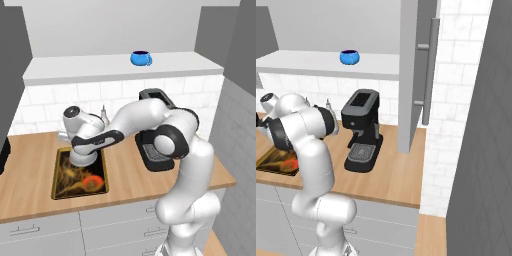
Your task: Pick the kettle from the counter and place it on the tray. Then pick the mug from the cabinet and place it on the tray. Then close the cabinet doors.
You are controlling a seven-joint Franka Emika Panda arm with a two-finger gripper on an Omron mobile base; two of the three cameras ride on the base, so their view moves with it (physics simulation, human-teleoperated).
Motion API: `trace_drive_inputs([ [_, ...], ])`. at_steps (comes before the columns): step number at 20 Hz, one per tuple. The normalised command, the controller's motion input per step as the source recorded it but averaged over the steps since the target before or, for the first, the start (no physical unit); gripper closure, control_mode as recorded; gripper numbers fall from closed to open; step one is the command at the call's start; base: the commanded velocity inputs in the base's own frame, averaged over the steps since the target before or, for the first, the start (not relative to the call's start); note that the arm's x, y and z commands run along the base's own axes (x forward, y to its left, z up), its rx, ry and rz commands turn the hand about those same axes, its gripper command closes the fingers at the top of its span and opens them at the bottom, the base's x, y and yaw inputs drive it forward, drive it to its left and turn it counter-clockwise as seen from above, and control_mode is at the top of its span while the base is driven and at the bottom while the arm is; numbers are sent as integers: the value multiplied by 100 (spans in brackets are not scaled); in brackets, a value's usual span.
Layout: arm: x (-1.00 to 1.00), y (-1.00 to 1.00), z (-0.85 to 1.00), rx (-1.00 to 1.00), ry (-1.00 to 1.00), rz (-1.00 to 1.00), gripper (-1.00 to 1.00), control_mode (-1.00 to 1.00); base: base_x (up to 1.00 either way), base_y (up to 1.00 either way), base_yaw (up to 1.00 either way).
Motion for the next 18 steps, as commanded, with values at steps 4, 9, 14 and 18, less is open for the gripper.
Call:
trace_drive_inputs([
  [4,15,0,-26,0,0,-5,100,-100,0,0,0],
  [9,3,0,-24,1,0,-1,100,-100,0,0,0],
  [14,12,0,-21,2,0,0,100,-100,0,0,0],
  [18,4,0,-26,1,0,0,-100,-100,0,0,0],
])
